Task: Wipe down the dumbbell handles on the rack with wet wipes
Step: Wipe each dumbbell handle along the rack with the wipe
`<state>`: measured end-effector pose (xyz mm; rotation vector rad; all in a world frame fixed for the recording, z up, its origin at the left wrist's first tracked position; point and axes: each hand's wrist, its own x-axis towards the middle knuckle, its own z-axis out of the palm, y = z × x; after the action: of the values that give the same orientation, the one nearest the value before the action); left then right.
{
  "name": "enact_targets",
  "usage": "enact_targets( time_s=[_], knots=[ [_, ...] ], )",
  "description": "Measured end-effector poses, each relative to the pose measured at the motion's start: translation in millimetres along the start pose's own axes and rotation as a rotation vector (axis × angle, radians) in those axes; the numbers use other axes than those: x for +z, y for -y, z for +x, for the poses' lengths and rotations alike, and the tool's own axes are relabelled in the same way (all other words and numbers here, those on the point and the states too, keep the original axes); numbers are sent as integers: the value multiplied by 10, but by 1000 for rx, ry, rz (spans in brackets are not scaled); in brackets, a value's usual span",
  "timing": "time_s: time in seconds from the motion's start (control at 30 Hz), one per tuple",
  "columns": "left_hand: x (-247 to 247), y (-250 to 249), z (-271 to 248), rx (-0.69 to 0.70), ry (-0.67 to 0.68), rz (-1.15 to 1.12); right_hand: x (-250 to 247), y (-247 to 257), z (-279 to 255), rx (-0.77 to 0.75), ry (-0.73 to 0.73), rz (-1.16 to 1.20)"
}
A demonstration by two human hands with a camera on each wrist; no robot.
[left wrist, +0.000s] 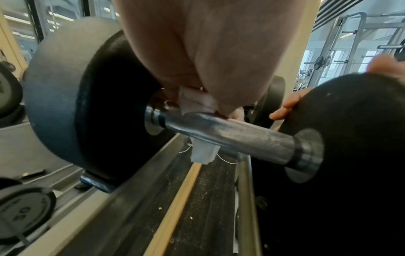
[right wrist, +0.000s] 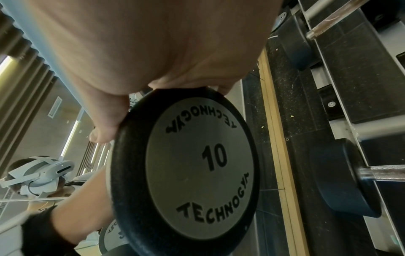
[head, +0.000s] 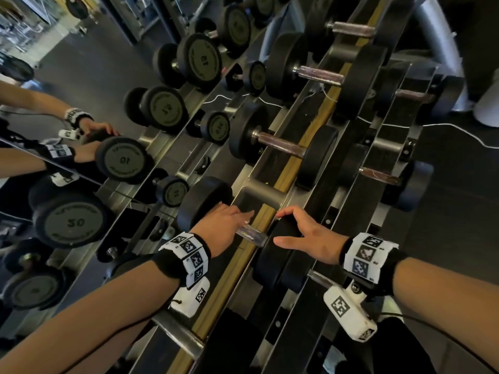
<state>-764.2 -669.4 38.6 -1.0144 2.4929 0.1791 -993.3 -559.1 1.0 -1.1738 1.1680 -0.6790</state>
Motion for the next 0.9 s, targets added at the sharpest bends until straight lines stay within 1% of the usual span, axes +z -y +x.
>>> enact_targets(
  time_s=[0.07, 0.2, 0.27, 0.37, 0.4, 0.47, 0.53, 0.57, 0.63, 0.7, 0.73, 0.8, 0.83, 0.9],
  knots=[
    [-1, -42, -25, -16, -30, -52, -2, 3, -1, 0, -1, 5],
    [52, -239, -204, 77, -92, -291, 2, 46, -19, -4, -12, -15],
    [39, -224, -255, 89, -109, -361, -7, 79, -26, 17, -3, -38],
    [52, -129, -297, -5, -173, -383, -33, 148, -1, 73, 33, -57],
    [68, -135, -322, -16, -202, -390, -37, 167, 15, 89, 41, -60],
    [132, -204, -359, 32, -255, -415, -37, 201, 43, 108, 49, -74],
    [186, -263, -409, 52, -235, -401, -13, 241, 62, 120, 41, -99],
    [192, -267, -430, 31, -193, -383, -1, 269, 69, 128, 30, -116],
    [147, -249, -486, -29, -68, -377, 21, 342, 89, 148, 29, -167],
    [59, -236, -552, -104, 27, -472, 30, 427, 129, 166, 55, -267],
    [-5, -241, -597, -158, 26, -575, 37, 479, 151, 176, 70, -321],
    [-90, -250, -677, -244, -54, -787, 46, 575, 177, 199, 91, -397],
    [-115, -246, -710, -288, -112, -846, 46, 612, 183, 218, 97, -407],
    [-123, -237, -779, -409, -219, -879, 30, 658, 166, 257, 106, -384]
  ],
)
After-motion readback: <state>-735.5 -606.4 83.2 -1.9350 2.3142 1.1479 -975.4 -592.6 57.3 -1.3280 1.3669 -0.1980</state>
